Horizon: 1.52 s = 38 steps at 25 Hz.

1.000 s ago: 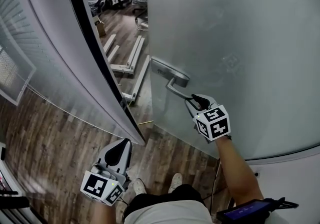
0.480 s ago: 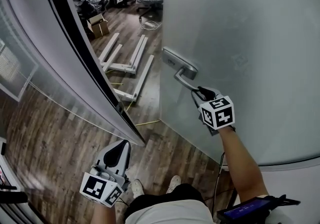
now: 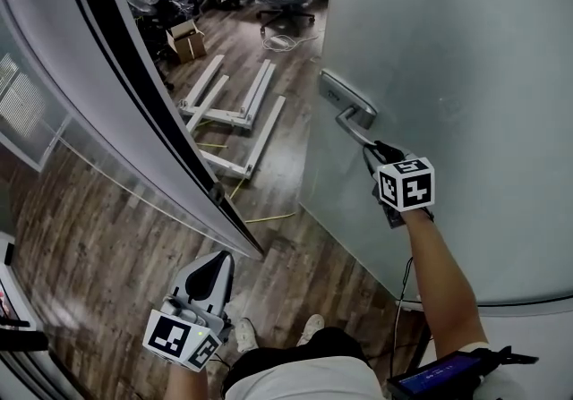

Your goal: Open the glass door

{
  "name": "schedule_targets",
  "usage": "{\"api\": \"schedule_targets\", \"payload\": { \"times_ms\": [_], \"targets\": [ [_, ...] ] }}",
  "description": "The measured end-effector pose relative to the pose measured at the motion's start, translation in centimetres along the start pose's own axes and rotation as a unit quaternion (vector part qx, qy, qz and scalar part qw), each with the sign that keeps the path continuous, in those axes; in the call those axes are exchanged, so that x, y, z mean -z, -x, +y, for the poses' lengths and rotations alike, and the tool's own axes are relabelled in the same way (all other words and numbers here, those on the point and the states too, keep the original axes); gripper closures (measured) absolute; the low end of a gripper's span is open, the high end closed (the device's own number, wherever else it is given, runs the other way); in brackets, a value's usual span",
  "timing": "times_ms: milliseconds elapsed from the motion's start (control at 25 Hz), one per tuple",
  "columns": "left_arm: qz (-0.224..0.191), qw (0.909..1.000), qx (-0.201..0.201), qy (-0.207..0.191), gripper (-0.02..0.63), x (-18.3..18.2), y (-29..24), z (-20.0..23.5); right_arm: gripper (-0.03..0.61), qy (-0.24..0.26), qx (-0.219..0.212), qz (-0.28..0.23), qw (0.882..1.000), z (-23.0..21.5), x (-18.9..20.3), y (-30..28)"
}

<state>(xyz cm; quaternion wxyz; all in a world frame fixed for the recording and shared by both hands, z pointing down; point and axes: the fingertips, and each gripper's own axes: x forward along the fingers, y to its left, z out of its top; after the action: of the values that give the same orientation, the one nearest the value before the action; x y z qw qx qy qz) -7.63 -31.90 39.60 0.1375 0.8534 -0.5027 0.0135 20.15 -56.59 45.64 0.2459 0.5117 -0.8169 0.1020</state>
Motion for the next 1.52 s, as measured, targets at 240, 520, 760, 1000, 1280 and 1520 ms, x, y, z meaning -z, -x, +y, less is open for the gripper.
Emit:
{"api": "schedule_targets", "payload": {
  "times_ms": [240,520,760,1000,1280,1520],
  "targets": [
    [0.003,0.9999,-0.010,-0.002,0.611,0.2,-0.9,-0.1,0.468,-0.012,0.013,0.000,1.000,-3.3,-0.2,-1.5],
    [0.006,0.9998,-0.019,0.004,0.612,-1.1,-0.7,0.9,0.468,-0.024,0.031,0.006,0.999,-4.8,-2.2,-2.4],
    [0.003,0.9997,-0.022,0.003,0.611,-0.2,0.5,1.4,0.468,-0.041,0.044,-0.014,0.998,-5.4,-2.3,-1.8],
    [-0.008,1.0000,-0.002,-0.003,0.612,0.3,0.7,1.6,0.468,-0.051,0.049,-0.096,0.993,-3.8,-5.2,3.2],
    [-0.020,0.9982,0.055,-0.014,0.611,-2.0,2.8,1.8,0.550,-0.019,0.064,-0.169,0.983,3.7,-9.4,12.4],
    [-0.024,0.9935,0.104,-0.040,0.612,-0.6,5.8,3.4,0.575,-0.015,0.095,-0.225,0.970,11.4,-8.4,19.3]
  ]
}}
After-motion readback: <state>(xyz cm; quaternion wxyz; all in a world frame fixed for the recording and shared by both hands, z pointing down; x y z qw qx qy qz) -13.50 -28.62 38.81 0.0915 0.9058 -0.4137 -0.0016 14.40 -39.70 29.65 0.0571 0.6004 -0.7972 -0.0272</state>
